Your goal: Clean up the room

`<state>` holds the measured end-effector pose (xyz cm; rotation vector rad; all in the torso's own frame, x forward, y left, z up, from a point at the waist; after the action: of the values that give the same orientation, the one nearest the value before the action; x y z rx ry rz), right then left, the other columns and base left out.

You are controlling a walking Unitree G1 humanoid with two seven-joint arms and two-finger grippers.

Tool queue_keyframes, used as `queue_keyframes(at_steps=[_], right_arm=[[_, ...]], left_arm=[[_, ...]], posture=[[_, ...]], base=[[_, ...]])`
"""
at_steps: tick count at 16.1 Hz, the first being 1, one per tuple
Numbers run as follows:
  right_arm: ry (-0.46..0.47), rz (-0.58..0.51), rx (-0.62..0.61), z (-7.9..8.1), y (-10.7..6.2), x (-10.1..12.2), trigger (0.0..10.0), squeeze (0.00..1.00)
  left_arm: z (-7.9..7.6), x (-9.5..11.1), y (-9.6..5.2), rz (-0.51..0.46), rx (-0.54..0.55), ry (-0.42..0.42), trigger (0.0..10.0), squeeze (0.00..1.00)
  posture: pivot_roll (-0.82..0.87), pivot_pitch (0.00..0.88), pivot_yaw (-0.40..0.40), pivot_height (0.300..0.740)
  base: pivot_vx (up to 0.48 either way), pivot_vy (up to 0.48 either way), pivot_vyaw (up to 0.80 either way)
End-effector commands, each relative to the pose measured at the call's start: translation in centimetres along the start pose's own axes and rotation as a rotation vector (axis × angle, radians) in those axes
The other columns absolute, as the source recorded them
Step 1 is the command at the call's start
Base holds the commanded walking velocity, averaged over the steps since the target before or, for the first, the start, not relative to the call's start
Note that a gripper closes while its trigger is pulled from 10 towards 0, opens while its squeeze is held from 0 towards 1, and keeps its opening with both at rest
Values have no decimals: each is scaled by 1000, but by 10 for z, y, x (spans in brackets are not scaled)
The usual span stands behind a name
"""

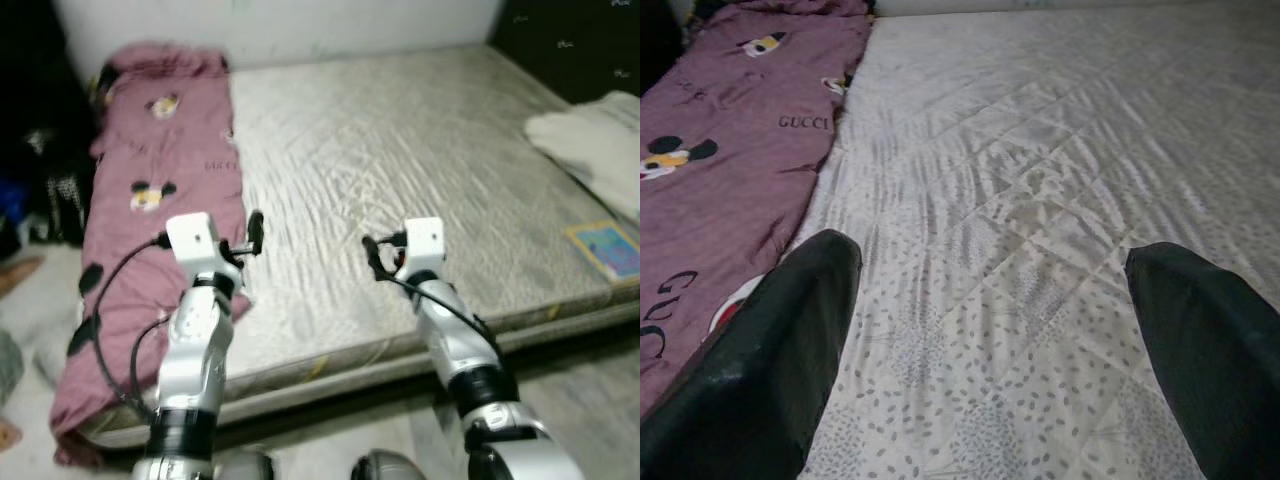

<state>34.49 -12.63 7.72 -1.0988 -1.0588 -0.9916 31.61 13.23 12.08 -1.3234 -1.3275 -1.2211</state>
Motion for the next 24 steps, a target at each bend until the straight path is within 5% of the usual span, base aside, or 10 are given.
queue_keyframes(at_steps=[1, 14, 15, 17, 19, 20, 24], right_arm=[[13, -11, 32, 11, 3, 5, 10000, 0], [25, -27, 28, 11, 4, 6, 10000, 0], [23, -26, 29, 11, 4, 5, 10000, 0], [23, -27, 31, 13, 5, 6, 10000, 0], [22, -32, 33, 14, 7, 9, 10000, 0], [23, -35, 31, 13, 8, 11, 10000, 0], [22, -36, 32, 15, 8, 11, 10000, 0]], left_arm=[[8, 1, -1, 3, 20, 15, 10000, 0], [12, 2, -1, -3, 34, 58, 10000, 0], [16, 0, -1, 11, 60, 127, 10000, 0], [25, -4, -2, 62, 126, 106, 10000, 0], [24, 4, -3, 9, 57, 179, 10000, 0], [30, 3, -3, 7, 105, 188, 10000, 0], [25, 0, -2, 2, 115, 136, 10000, 0]], posture=[[-101, 50, 8, 740], [-87, 32, 17, 740], [-87, 32, 15, 740], [-90, 39, 16, 740], [-95, 49, 14, 740], [-96, 52, 14, 740], [-100, 63, 11, 740]], base=[[0, 480, 0], [0, 480, 0], [0, 0, 0], [0, 0, 0], [0, 0, 0], [0, 0, 0], [0, 0, 0]])
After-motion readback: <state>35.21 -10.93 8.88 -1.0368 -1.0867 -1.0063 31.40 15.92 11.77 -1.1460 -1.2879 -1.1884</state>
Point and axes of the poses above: a point about 5 cm out from each wrist's last joint towards the gripper, its own y axis pointing out of the wrist towards the gripper, its own x axis along the axis of the wrist's last joint, z = x × y, the point moved 1 cm from there along y, pointing out of the wrist towards the gripper, and after that the axes turned 6 degrees about y, right-handed, at the moved point
